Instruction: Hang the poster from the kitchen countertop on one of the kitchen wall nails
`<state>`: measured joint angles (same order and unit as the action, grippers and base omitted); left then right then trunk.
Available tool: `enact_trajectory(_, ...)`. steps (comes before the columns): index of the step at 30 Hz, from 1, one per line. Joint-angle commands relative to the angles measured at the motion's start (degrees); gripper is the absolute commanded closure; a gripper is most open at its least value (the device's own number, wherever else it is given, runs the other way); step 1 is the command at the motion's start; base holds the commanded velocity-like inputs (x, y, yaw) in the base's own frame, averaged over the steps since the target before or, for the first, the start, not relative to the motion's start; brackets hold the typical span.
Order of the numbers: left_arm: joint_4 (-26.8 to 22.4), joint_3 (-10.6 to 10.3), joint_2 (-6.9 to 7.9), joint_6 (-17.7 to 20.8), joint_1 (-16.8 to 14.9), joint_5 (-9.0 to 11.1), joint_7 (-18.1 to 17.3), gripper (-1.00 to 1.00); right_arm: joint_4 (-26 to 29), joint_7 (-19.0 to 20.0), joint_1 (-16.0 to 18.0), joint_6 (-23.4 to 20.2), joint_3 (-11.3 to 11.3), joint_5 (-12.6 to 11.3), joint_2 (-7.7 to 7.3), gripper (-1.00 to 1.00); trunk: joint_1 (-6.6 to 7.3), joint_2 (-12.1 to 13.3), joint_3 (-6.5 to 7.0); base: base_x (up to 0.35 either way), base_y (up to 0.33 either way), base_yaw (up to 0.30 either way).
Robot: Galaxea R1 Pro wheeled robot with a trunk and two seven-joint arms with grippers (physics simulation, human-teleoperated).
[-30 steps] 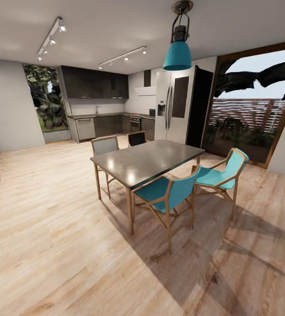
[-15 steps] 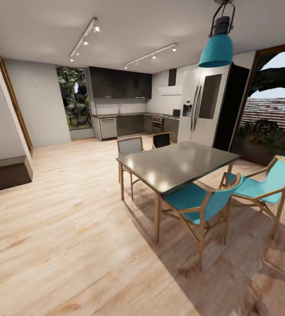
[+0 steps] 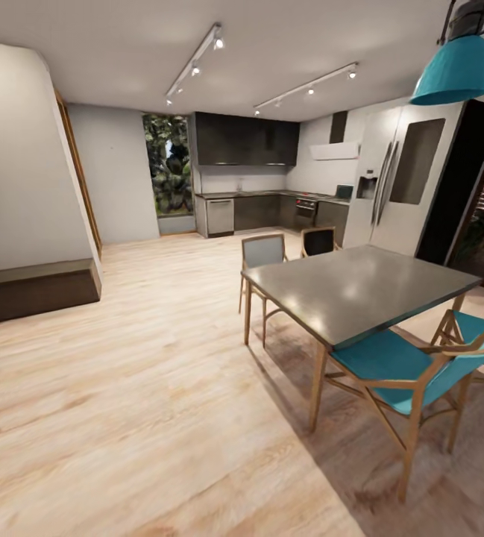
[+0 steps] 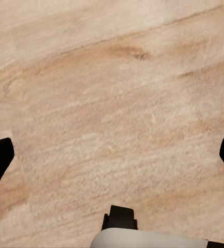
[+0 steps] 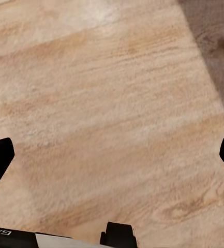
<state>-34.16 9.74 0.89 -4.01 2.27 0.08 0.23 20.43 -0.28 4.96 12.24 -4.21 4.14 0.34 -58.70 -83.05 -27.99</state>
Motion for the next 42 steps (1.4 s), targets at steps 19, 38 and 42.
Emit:
enact_trajectory(19, -0.03, 0.01, -0.01, -0.12, 0.01, 0.01, -0.05, -1.00, 0.00, 0.19, 0.03, 0.15, -0.01, 0.87, -0.69, -1.00, -0.03, -0.02, -0.08, 0.296, 0.190, 0.014)
enact_trajectory(38, -0.03, 0.01, -0.01, -0.26, 0.01, 0.01, -0.07, -1.00, -0.04, 0.19, 0.01, 0.12, -0.01, 0.87, -0.70, -1.00, -0.03, -0.02, -0.08, 0.334, 0.082, 0.000)
enact_trajectory(42, -0.03, 0.01, -0.01, -0.26, 0.01, 0.01, -0.07, -1.00, -0.04, 0.19, 0.04, 0.09, -0.01, 0.87, -0.70, -1.00, -0.03, -0.02, -0.08, 0.336, 0.079, 0.000)
